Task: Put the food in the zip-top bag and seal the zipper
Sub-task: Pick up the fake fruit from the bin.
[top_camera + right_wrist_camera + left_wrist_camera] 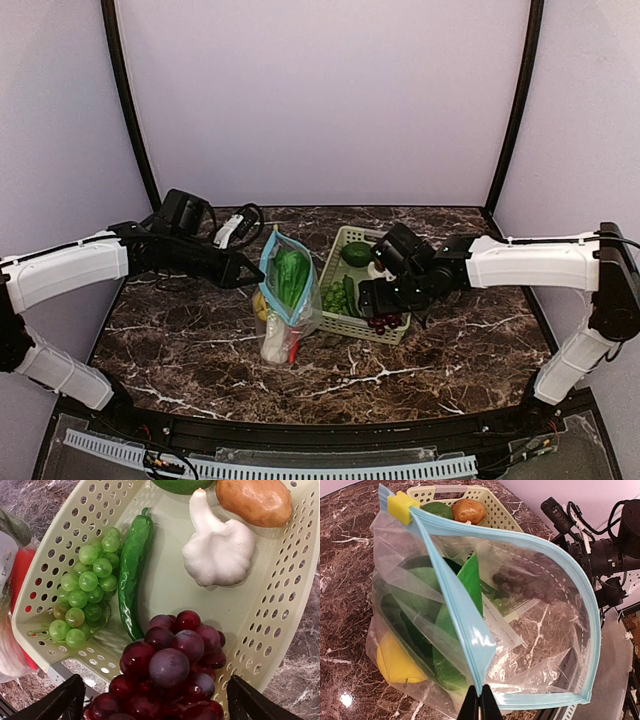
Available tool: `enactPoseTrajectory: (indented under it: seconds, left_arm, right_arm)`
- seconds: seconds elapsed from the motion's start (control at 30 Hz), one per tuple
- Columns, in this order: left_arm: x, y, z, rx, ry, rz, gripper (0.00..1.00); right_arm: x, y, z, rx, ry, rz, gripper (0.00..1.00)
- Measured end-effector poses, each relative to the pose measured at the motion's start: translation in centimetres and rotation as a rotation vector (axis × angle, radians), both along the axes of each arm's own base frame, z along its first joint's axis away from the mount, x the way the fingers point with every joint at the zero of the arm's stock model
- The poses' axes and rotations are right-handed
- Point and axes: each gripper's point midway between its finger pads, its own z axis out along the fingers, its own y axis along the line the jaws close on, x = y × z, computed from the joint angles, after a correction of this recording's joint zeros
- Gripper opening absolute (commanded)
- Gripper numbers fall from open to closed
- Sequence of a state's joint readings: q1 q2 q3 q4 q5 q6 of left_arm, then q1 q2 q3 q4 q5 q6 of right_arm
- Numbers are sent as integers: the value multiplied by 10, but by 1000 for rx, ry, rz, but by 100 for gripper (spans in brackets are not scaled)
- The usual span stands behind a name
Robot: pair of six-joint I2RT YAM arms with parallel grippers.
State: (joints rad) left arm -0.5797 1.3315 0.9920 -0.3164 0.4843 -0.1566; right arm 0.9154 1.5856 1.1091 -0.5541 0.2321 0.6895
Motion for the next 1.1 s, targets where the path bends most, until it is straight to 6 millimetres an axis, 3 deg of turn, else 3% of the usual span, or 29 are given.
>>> enactPoseTrajectory:
  seconds: [0.17,0.3,0.37,0.7,1.1]
  left_arm:
    - [-4,-4,11,-47,-20,-23,1]
    - [-7,-7,12,-68,-12,-39,1]
    - [-8,-8,13,-76,-11,-45,1]
    - [-8,-9,13,-89,-11,-48,1]
    - [-9,-9,16,-96,-17,-51,1]
  right_arm:
    - [3,8,1,38,-9,4,93]
    - [4,12,-11,32,10,-2,87]
    - [4,12,-16,26,18,-7,82]
    - [9,16,-13,52,1,-27,34]
    - [12,8,5,77,-53,-60,15]
